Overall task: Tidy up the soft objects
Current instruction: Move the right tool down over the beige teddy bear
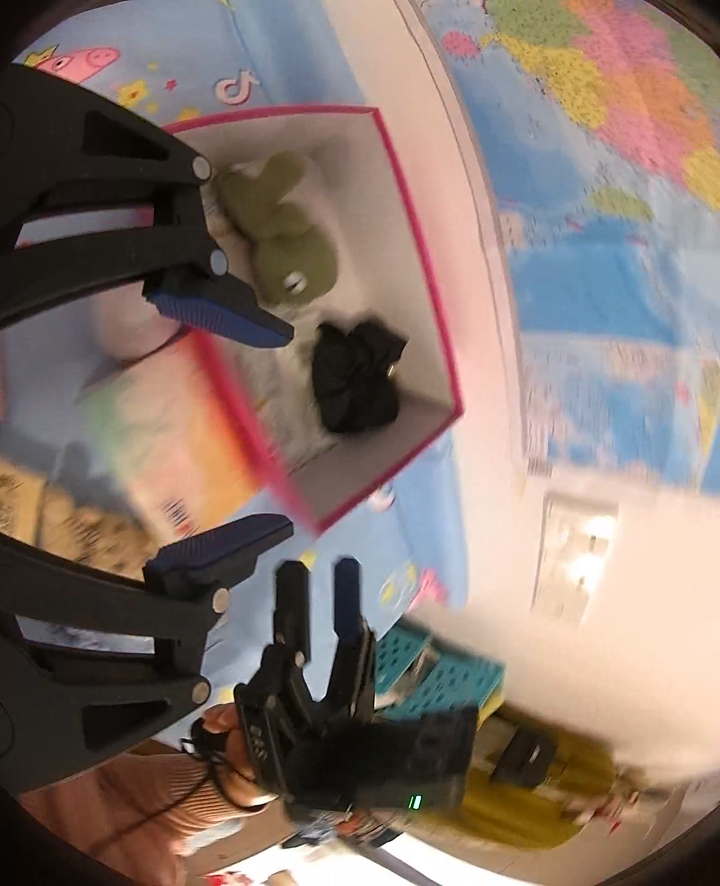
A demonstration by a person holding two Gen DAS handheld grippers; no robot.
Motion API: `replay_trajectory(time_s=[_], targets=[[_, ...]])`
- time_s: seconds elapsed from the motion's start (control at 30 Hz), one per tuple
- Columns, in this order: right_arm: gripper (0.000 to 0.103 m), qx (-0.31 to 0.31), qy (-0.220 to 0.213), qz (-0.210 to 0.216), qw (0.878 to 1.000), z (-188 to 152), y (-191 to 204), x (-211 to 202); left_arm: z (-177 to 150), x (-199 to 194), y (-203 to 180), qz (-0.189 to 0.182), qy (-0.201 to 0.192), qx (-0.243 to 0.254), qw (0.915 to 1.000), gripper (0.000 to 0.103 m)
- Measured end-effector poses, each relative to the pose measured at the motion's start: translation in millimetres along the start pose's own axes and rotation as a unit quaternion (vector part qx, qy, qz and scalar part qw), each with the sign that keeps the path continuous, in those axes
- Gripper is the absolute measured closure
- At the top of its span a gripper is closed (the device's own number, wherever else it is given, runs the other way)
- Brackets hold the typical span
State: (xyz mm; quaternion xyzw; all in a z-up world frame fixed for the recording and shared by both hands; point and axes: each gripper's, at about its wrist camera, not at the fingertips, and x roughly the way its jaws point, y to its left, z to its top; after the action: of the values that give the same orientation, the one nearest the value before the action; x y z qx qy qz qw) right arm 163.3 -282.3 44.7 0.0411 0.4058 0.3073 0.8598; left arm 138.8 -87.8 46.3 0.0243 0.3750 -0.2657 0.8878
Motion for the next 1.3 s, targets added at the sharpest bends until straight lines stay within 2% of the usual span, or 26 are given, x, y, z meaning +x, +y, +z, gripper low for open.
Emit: replay_trajectory(time_s=[0.07,0.17,0.27,0.4,0.5,0.77,0.9,0.97,1.0,1.03,1.13,1.2,1.3], targets=[[0.044,0.013,0.022,0.025,0.999,-25,5,-3,-14,-6,-12,-0.031,-0.001,0.011,0.9995,0.039],[0.044,0.031,0.059,0.026,0.997,-58,4,0,-42,-8,-31,-0.06,0.011,0.027,0.9978,0.037],[0.044,0.058,0.087,0.03,0.994,-81,-1,11,-68,1,-47,-0.039,0.044,0.038,0.9975,0.035],[0.044,0.091,0.102,0.04,0.99,-100,-9,22,-99,18,-51,-0.008,0.092,0.03,0.9953,0.035],[0.044,0.108,0.107,0.058,0.987,-108,-12,31,-112,30,-46,-0.015,0.117,0.008,0.993,0.035],[0.045,0.125,0.109,0.085,0.982,-117,-11,40,-128,49,-38,-0.034,0.149,-0.023,0.988,0.036],[0.058,0.119,0.104,0.085,0.984,-122,-9,31,-133,58,-38,-0.044,0.162,-0.025,0.9854,0.036],[0.071,0.122,0.095,0.079,0.985,-124,-10,26,-134,58,-39,-0.052,0.163,-0.027,0.9849,0.04],[0.082,0.125,0.092,0.071,0.985,-124,-12,24,-134,58,-38,-0.056,0.164,-0.029,0.9845,0.043],[0.085,0.129,0.09,0.067,0.985,-125,-14,23,-135,58,-39,-0.059,0.165,-0.03,0.9841,0.044],[0.086,0.137,0.085,0.07,0.984,-129,-16,19,-134,60,-41,-0.066,0.169,-0.028,0.9829,0.053],[0.086,0.137,0.084,0.066,0.985,-131,-15,17,-131,62,-45,-0.075,0.17,-0.028,0.9821,0.063],[0.087,0.136,0.075,0.068,0.986,-131,-13,12,-129,64,-48,-0.071,0.171,-0.028,0.9823,0.064]])
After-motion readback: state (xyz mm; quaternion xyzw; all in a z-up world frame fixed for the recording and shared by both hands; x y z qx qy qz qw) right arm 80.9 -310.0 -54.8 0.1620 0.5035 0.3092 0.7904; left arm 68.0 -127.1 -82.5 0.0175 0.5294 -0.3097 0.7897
